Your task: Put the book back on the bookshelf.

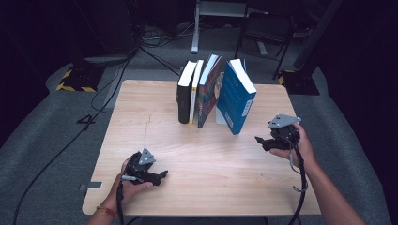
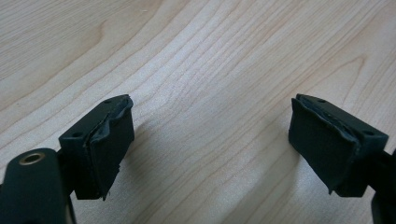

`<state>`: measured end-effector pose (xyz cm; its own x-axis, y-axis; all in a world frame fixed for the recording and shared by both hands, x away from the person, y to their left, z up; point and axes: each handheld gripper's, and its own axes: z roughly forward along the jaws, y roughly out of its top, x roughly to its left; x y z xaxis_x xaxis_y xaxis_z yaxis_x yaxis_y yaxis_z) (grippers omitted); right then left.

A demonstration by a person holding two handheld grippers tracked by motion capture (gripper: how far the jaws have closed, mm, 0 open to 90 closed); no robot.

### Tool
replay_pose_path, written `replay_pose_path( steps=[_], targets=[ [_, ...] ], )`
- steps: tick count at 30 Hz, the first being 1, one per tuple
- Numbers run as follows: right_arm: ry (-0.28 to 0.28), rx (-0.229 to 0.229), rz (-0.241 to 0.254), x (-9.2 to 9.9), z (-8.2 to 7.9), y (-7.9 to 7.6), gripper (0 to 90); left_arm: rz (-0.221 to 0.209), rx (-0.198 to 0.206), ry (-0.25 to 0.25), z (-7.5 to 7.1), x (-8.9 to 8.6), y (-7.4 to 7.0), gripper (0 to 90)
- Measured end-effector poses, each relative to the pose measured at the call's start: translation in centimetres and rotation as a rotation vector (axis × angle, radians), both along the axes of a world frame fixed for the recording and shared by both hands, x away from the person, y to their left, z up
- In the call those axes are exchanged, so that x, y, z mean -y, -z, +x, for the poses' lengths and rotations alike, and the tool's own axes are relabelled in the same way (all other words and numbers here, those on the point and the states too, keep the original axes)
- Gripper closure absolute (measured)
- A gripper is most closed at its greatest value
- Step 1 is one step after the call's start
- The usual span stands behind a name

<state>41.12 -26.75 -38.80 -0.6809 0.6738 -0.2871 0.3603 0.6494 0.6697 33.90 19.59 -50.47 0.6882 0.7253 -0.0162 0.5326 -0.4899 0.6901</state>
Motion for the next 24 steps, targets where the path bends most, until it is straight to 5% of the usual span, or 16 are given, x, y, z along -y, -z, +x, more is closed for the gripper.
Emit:
replay_pose_path(
  steps=[24],
  targets=[
    [-0.019, -0.023, -0.002, 4.3, -3.9, 5.0, 23.8, 0.000, 0.000, -0.005, 0.0, 0.0, 0.0, 14.5]
  ],
)
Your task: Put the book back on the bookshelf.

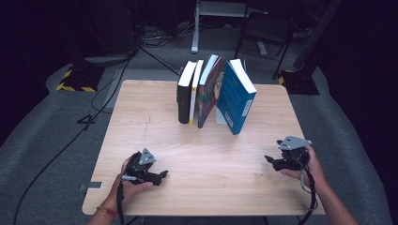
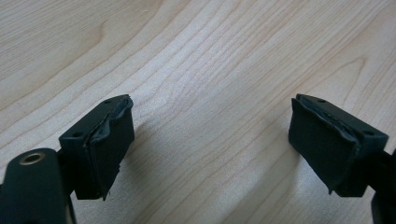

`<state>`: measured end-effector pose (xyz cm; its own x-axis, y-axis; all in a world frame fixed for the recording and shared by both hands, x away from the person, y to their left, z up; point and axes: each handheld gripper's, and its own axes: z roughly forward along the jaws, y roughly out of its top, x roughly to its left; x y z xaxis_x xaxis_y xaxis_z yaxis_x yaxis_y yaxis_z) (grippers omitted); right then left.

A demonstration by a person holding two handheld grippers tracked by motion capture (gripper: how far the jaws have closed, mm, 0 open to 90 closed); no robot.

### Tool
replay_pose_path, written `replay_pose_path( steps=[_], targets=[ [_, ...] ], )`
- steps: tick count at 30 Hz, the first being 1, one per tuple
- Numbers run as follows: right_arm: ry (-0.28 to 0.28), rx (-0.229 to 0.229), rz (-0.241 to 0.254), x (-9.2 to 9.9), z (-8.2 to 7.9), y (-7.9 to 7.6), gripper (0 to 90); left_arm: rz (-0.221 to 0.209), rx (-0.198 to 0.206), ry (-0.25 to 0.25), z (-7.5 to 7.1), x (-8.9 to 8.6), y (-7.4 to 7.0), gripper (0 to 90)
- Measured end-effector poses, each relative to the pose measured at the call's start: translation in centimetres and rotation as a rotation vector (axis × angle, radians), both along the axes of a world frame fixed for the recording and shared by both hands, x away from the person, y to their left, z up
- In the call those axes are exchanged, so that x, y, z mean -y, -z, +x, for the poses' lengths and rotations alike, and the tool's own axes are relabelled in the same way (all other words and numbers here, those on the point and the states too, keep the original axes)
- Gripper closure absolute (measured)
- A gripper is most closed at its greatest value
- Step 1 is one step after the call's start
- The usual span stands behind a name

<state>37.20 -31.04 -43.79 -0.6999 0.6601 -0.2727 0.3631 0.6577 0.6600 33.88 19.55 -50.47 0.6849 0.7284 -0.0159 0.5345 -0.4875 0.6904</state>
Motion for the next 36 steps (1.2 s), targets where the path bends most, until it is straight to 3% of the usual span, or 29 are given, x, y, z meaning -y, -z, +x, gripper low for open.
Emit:
replay_pose_path(
  steps=[8, 12, 19, 24, 27, 36],
  targets=[
    [-0.017, -0.008, 0.030, 1.8, -1.6, 1.8, 23.5, 0.000, 0.000, 0.000, 0.0, 0.0, 0.0, 14.5],
    [-0.020, -0.034, 0.045, 3.1, -2.4, 3.2, 23.4, 0.000, 0.000, -0.001, 0.0, 0.0, 0.0, 14.5],
    [-0.009, -0.069, 0.108, 5.4, -3.6, 5.1, 23.6, 0.000, 0.000, -0.001, 0.0, 0.0, 0.0, 14.5],
    [0.055, -0.106, 0.226, 7.7, -4.0, 6.5, 21.6, 0.000, 0.000, -0.001, 0.0, 0.0, 0.0, 14.5],
    [0.091, -0.117, 0.242, 8.4, -4.0, 6.6, 19.8, 0.000, 0.000, -0.001, 0.0, 0.0, 0.0, 14.5],
    [0.092, -0.130, 0.252, 8.5, -3.9, 6.7, 19.7, 0.004, 0.002, -0.002, -0.1, 0.0, 0.0, 14.9]
  ],
)
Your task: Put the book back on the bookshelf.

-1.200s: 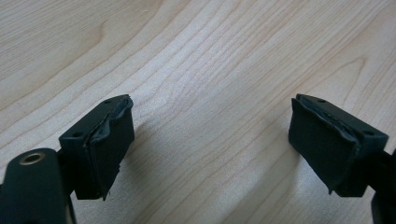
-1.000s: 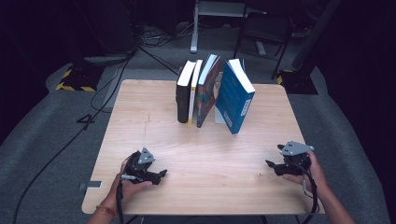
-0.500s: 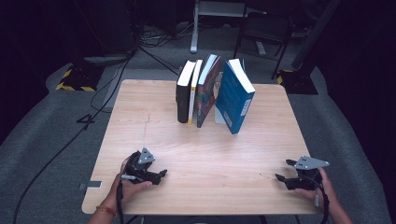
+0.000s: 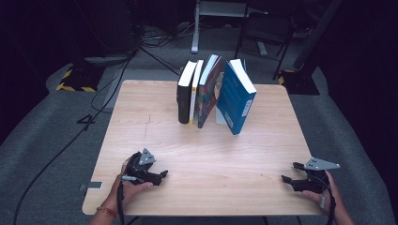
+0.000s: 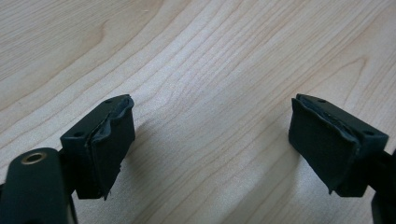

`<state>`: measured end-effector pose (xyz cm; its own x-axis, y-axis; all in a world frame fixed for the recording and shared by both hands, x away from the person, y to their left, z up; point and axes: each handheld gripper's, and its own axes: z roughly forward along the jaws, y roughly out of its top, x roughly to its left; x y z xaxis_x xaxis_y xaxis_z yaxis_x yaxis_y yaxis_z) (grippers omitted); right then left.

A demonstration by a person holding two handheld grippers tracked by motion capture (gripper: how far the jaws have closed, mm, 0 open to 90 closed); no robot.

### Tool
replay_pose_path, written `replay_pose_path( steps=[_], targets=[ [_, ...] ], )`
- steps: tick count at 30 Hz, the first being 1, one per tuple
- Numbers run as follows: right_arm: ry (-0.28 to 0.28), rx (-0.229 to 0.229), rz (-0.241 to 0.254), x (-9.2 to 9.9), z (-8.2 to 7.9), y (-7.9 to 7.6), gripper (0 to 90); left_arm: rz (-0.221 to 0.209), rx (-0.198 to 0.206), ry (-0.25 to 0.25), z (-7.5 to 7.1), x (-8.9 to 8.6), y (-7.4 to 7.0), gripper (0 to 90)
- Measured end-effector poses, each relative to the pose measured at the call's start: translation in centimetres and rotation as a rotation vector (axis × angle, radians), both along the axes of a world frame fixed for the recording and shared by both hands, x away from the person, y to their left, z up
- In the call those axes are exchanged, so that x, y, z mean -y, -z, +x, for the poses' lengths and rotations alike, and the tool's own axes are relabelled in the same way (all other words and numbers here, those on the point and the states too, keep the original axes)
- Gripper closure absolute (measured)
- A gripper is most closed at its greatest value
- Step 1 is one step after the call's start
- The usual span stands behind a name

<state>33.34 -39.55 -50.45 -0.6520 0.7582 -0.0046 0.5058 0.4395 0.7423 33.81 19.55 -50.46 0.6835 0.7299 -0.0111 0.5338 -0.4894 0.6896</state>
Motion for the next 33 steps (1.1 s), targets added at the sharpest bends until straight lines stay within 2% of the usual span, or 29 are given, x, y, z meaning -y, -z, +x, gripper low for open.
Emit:
replay_pose_path(
  steps=[33],
  targets=[
    [0.001, 0.004, -0.002, -0.01, -0.04, 0.01, 20.1, -0.004, 0.000, 0.005, 0.15, -0.01, 0.03, 14.4]
  ],
)
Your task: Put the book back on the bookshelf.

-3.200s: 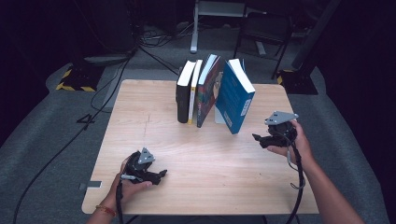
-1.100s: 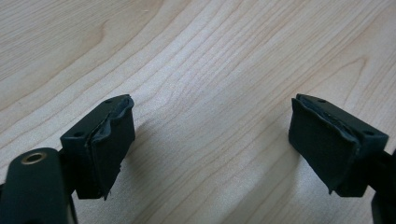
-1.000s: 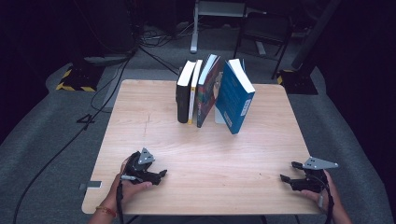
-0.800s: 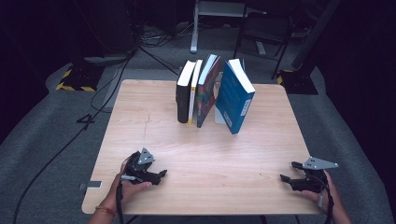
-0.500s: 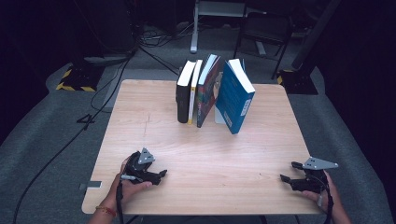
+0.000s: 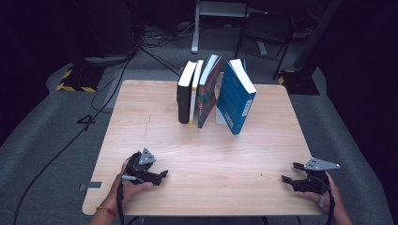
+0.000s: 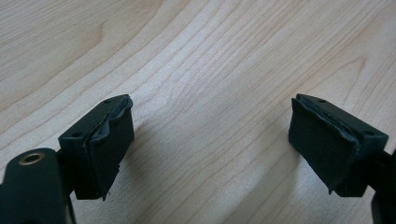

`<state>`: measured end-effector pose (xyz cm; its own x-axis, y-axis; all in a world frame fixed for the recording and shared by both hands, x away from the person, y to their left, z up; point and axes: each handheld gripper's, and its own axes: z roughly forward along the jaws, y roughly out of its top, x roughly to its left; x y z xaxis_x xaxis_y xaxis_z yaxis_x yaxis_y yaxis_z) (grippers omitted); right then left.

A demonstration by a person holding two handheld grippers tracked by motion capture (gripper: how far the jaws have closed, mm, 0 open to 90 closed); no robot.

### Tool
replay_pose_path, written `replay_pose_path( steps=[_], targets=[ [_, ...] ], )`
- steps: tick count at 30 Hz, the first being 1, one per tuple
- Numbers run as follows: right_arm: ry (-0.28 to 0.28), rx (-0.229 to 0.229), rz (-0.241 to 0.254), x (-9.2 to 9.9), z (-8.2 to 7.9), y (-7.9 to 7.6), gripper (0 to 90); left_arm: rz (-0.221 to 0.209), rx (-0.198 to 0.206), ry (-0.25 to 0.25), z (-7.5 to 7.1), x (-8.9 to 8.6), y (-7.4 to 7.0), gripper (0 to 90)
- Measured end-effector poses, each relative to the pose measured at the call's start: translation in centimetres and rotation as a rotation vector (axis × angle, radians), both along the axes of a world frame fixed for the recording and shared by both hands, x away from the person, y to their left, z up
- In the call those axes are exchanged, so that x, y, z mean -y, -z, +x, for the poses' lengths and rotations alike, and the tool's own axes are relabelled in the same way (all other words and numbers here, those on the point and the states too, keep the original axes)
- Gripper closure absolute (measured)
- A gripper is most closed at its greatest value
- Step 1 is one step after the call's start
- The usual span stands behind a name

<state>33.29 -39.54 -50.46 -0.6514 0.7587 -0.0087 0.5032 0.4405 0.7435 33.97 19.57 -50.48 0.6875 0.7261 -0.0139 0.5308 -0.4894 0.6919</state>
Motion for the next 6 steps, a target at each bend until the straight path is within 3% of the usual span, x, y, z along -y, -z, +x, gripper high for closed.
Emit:
replay_pose_path(
  steps=[6],
  targets=[
    [0.002, -0.001, 0.001, 0.02, -0.01, 0.00, 20.0, 0.000, -0.002, 0.005, 0.06, -0.02, 0.00, 14.4]
  ],
)
